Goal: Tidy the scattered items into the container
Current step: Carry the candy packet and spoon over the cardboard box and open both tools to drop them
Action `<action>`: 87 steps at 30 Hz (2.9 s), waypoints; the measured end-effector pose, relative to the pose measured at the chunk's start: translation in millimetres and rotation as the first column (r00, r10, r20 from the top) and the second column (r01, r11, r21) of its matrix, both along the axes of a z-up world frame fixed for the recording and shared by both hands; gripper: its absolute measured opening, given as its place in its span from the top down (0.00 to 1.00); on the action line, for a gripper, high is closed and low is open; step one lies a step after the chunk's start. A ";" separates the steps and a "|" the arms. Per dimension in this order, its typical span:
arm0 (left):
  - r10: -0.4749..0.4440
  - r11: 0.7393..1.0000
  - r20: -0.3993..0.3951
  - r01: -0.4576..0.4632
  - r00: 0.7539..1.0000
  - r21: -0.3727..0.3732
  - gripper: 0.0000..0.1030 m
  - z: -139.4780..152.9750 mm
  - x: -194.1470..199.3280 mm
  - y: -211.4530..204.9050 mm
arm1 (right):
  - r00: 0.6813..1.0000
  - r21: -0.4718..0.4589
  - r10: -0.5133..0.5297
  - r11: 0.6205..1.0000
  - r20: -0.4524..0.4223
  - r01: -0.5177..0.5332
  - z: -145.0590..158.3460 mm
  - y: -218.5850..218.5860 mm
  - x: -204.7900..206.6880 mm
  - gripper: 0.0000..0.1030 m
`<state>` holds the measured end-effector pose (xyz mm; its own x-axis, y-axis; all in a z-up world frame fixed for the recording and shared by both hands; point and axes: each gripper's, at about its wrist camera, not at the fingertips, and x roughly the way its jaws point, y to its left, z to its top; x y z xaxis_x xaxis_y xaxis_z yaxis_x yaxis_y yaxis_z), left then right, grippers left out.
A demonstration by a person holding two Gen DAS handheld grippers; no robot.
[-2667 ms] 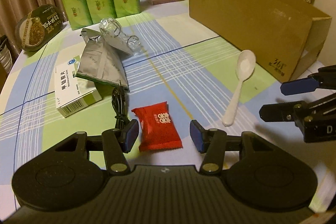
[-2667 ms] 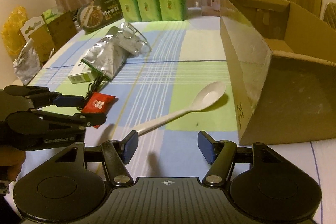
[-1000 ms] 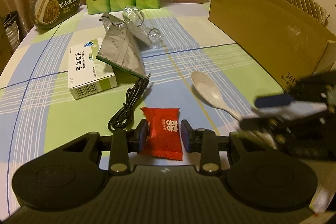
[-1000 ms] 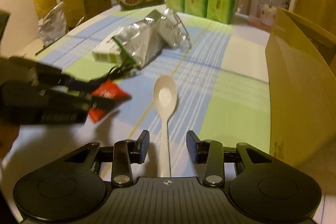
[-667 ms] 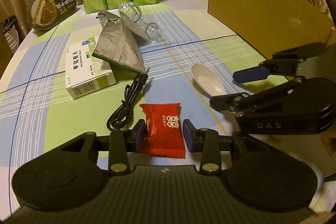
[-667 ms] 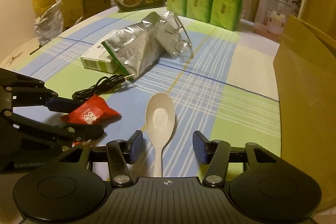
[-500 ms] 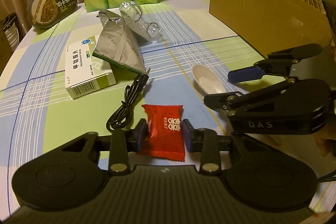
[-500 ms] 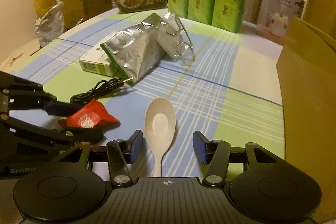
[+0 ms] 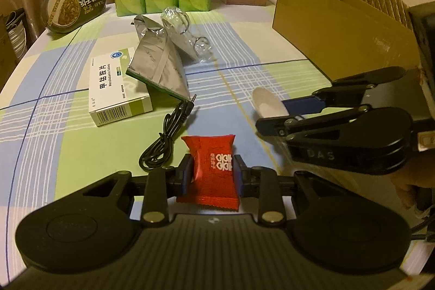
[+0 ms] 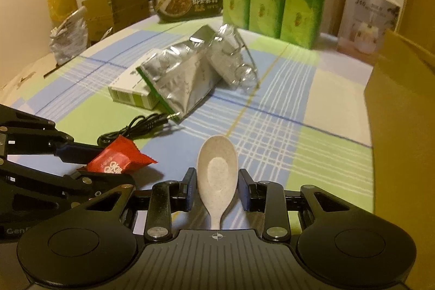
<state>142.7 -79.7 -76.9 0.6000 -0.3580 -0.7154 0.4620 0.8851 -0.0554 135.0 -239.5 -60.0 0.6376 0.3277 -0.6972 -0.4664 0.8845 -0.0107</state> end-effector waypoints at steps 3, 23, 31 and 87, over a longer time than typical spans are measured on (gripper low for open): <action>-0.001 1.000 0.007 0.001 1.000 -0.004 0.75 3.7 -0.9 0.3 | 1.000 0.004 -0.017 1.000 0.013 0.017 8.6 -5.7 -3.4 0.72; -0.017 0.999 0.081 0.021 0.997 -0.047 0.75 61.2 -31.4 -22.3 | 0.981 0.123 -0.164 0.981 0.104 0.151 100.2 -55.8 -31.6 0.72; -0.052 0.995 0.109 0.061 0.993 -0.080 0.75 89.8 -45.0 -50.7 | 0.962 0.153 -0.234 0.965 0.138 0.213 135.1 -95.6 -47.0 0.72; -0.197 0.968 0.143 0.216 0.970 -0.131 0.70 122.2 -3.1 -232.3 | 0.892 0.246 -0.441 0.880 0.104 0.406 159.3 -264.9 18.0 0.71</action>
<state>139.6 -311.9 45.4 0.5851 -0.5774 -0.5695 0.6452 0.7568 -0.1045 153.0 -504.3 99.3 0.8409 0.1309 -0.5252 -0.0545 0.9859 0.1585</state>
